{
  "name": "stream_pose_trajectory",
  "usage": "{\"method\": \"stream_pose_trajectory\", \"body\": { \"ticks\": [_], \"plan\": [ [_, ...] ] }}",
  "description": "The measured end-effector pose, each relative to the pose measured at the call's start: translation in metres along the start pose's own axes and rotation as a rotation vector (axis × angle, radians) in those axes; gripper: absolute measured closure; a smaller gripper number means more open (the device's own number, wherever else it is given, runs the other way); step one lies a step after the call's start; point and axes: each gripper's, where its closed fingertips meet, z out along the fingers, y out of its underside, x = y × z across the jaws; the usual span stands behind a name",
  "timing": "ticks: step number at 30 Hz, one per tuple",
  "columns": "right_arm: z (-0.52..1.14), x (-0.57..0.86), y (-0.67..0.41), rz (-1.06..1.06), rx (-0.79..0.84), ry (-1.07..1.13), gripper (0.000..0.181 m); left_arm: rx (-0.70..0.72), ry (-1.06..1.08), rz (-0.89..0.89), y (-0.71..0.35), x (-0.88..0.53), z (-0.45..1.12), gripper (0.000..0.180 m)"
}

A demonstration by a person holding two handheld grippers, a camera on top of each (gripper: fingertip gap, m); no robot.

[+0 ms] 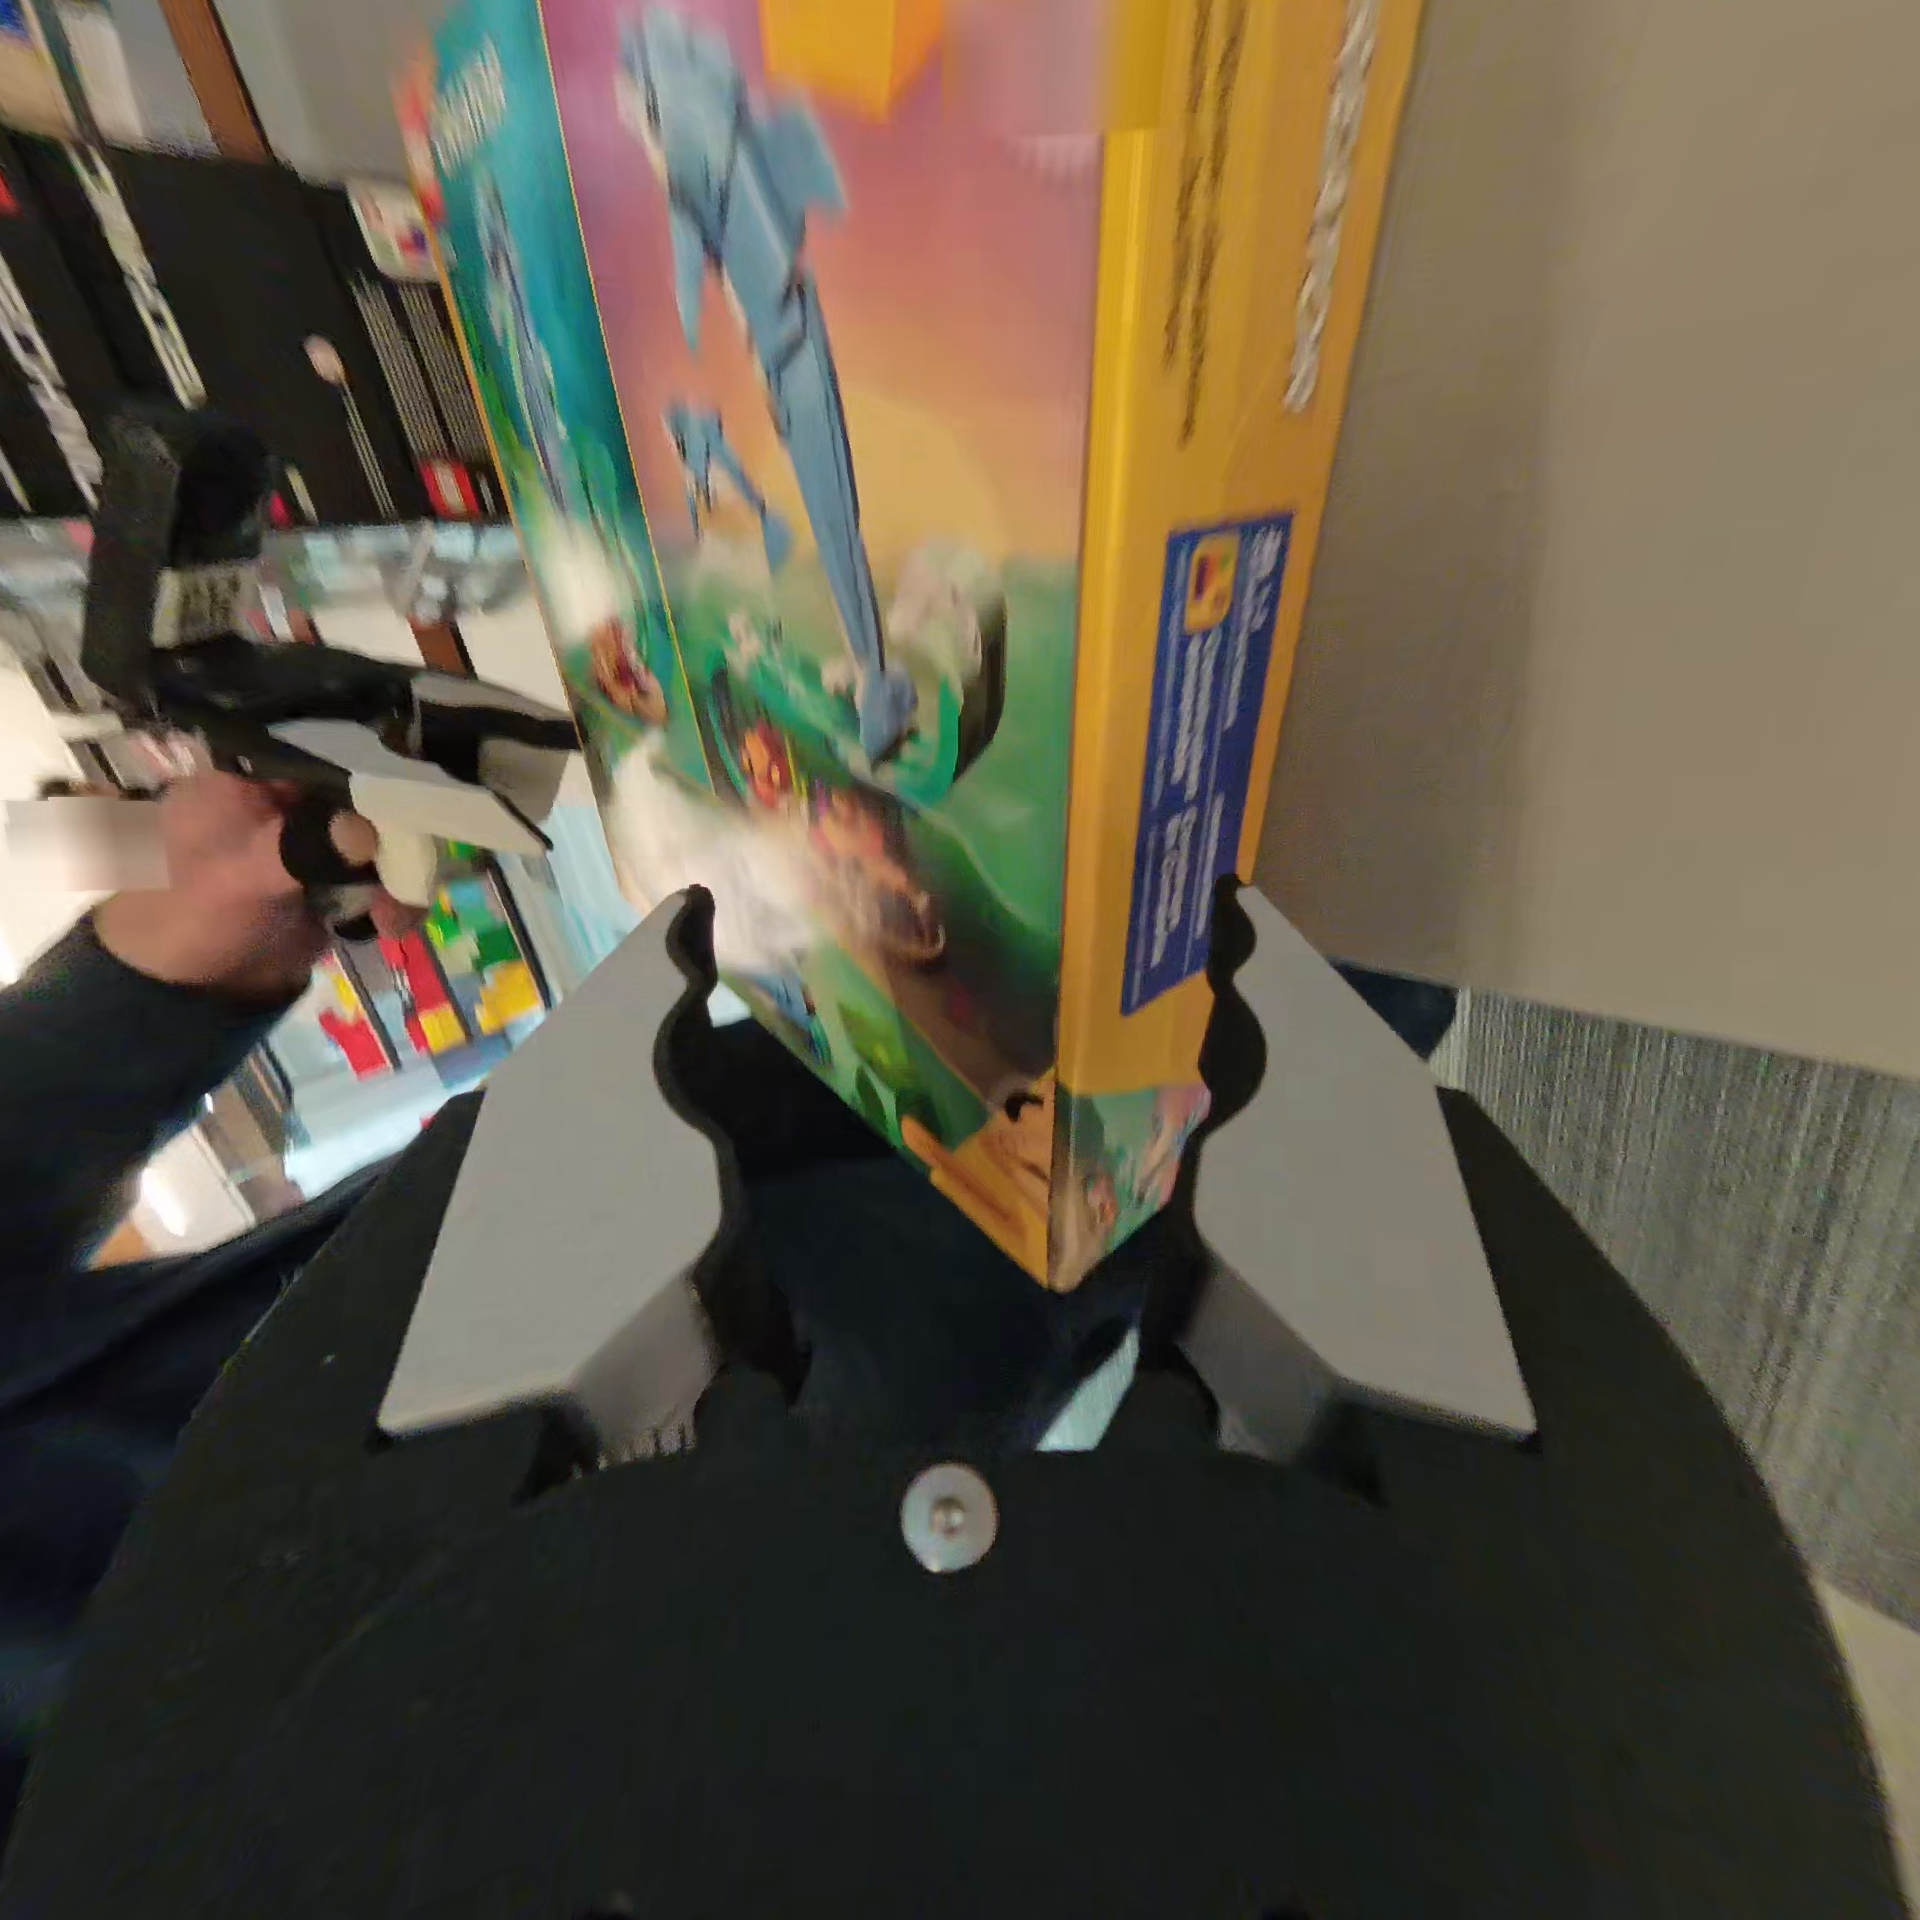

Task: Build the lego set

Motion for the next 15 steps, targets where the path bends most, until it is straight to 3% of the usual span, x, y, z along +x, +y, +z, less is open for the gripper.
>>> {"method": "stream_pose_trajectory", "body": {
  "ticks": [1,4,6,8,15],
  "plan": [
    [0.0,0.002,-0.008,0.002,0.036,0.004,0.085,0.059,0.003,-0.004,-0.012,0.0,-0.005,0.089],
    [0.016,0.005,-0.018,0.005,0.068,-0.004,0.085,0.148,0.034,0.003,-0.039,0.003,-0.012,0.086],
    [0.03,0.01,-0.013,0.005,0.034,0.041,0.074,0.122,0.022,0.021,-0.044,-0.001,-0.006,0.079],
    [0.033,0.012,-0.01,-0.039,0.038,0.097,0.081,0.062,0.015,0.015,-0.039,-0.006,0.007,0.066],
    [0.025,0.016,0.025,0.079,0.091,-0.011,0.088,-0.003,0.008,-0.01,-0.013,-0.015,0.015,0.083]
  ]
}}
